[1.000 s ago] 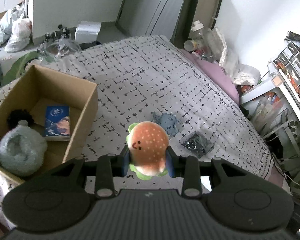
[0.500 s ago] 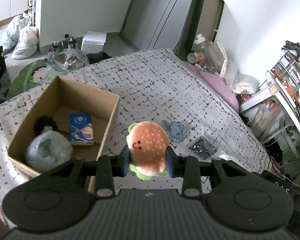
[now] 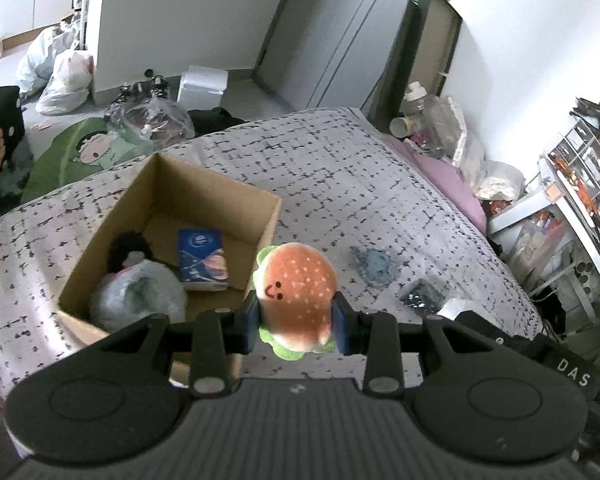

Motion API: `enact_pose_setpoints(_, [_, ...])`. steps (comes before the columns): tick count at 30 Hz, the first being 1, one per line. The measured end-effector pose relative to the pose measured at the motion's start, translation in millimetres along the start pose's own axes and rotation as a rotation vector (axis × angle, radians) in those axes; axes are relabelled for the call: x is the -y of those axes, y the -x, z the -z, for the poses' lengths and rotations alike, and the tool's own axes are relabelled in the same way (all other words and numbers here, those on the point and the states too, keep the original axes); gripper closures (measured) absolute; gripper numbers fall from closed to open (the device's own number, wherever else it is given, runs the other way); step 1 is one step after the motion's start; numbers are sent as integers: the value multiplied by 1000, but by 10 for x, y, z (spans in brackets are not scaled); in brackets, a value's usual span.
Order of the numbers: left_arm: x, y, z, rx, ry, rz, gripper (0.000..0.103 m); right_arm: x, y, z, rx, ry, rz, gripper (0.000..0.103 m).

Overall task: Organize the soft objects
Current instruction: 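Lift the burger plush and white sponge and carry both over the box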

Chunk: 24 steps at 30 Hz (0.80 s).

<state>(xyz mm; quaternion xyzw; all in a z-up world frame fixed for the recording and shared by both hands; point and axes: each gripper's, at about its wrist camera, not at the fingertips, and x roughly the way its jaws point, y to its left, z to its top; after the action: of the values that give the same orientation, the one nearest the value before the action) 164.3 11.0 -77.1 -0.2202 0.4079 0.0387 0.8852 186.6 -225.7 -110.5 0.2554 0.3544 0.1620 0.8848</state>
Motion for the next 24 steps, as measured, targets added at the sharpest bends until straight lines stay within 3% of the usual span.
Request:
enact_pose_setpoints(15, [-600,-175,-60,-55,75,-26,67,-426,-379,165,-44,60,-30,71])
enact_pose_setpoints(24, [-758,-428,-59,-186,115,-47,62,-718,-662,194,-105,100,-36,71])
